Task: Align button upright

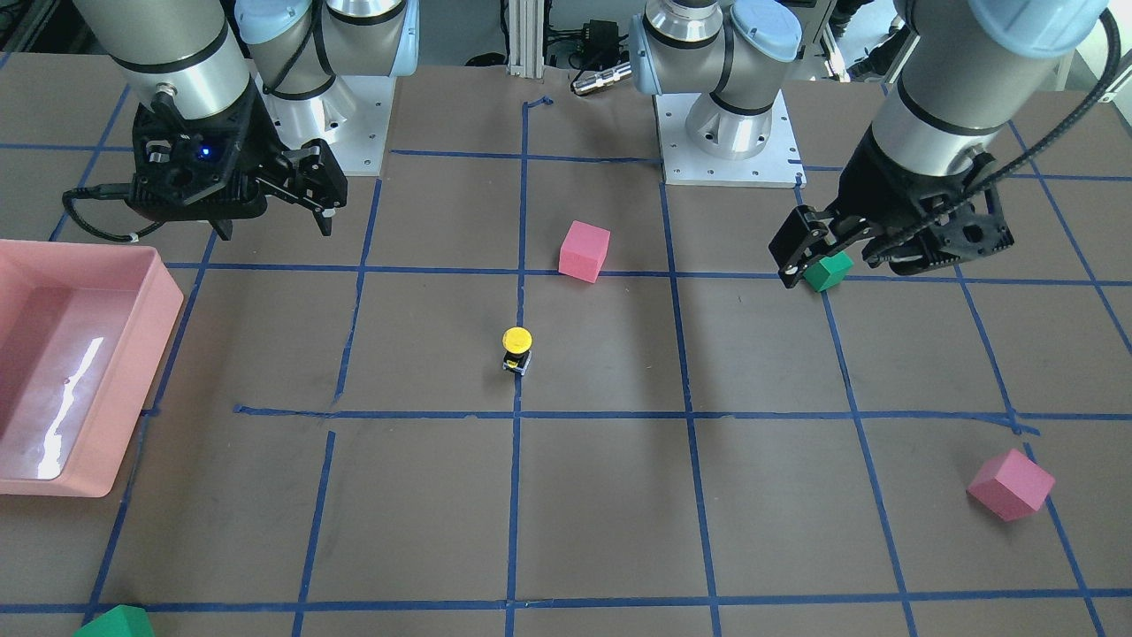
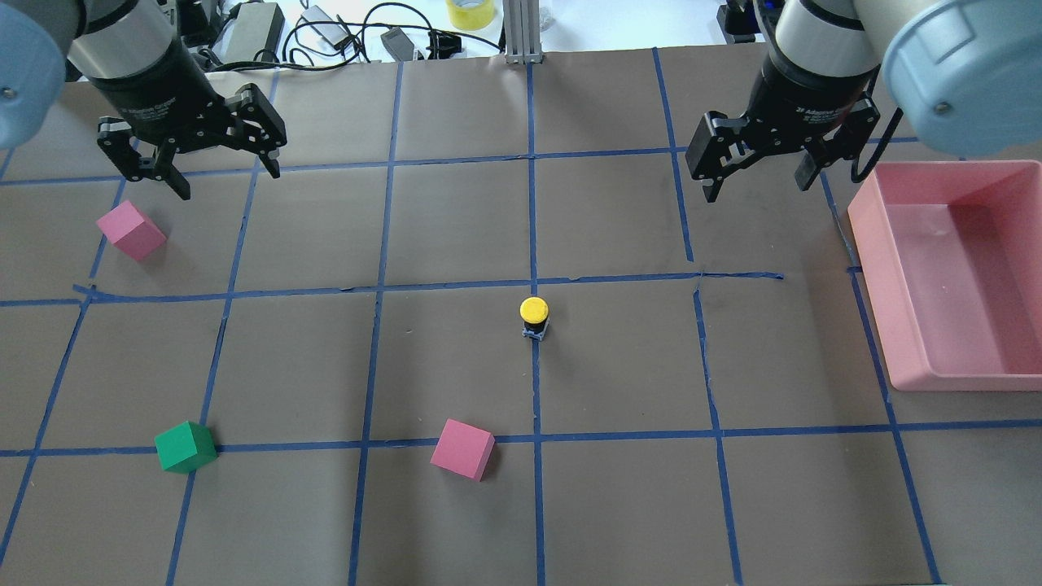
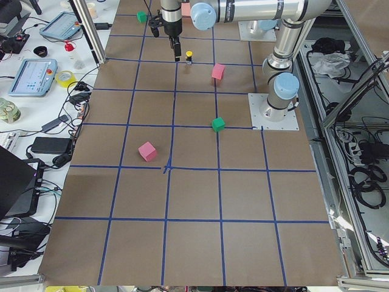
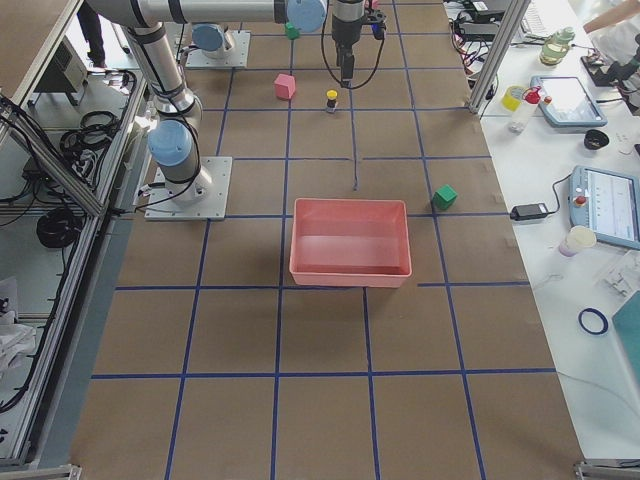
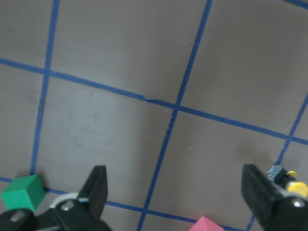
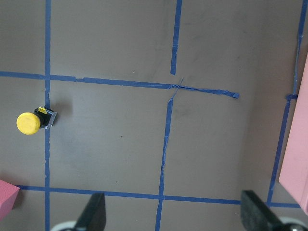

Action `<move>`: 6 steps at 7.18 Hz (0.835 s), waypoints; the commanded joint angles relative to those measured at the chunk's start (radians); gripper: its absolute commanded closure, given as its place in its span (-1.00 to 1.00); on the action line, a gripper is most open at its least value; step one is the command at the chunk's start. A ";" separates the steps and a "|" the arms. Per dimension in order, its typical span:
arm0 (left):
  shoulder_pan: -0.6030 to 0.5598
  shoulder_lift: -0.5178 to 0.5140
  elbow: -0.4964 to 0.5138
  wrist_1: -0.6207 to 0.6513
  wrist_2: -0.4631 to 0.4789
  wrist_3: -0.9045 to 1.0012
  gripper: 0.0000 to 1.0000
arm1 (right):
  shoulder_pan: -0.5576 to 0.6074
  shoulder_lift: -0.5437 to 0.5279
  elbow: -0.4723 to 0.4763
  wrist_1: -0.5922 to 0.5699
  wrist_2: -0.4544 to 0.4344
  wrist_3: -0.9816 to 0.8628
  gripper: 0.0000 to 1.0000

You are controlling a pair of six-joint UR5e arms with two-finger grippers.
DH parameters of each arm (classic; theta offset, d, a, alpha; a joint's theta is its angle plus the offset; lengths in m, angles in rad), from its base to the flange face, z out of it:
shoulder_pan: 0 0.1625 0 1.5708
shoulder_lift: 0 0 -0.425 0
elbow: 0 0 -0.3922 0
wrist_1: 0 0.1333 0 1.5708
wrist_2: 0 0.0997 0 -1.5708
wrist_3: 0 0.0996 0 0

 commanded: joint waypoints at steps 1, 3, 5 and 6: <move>-0.002 0.041 -0.002 -0.015 0.008 0.063 -1.00 | 0.001 0.000 0.000 0.000 0.000 0.000 -1.00; -0.002 0.098 -0.029 -0.046 -0.102 0.146 -1.00 | 0.000 0.000 0.000 0.000 -0.002 0.000 -1.00; -0.012 0.106 -0.057 -0.047 -0.103 0.145 -1.00 | 0.000 0.000 0.000 0.000 0.000 0.000 -1.00; -0.019 0.112 -0.061 -0.047 -0.104 0.140 -1.00 | 0.001 0.000 0.000 0.000 0.000 0.000 -1.00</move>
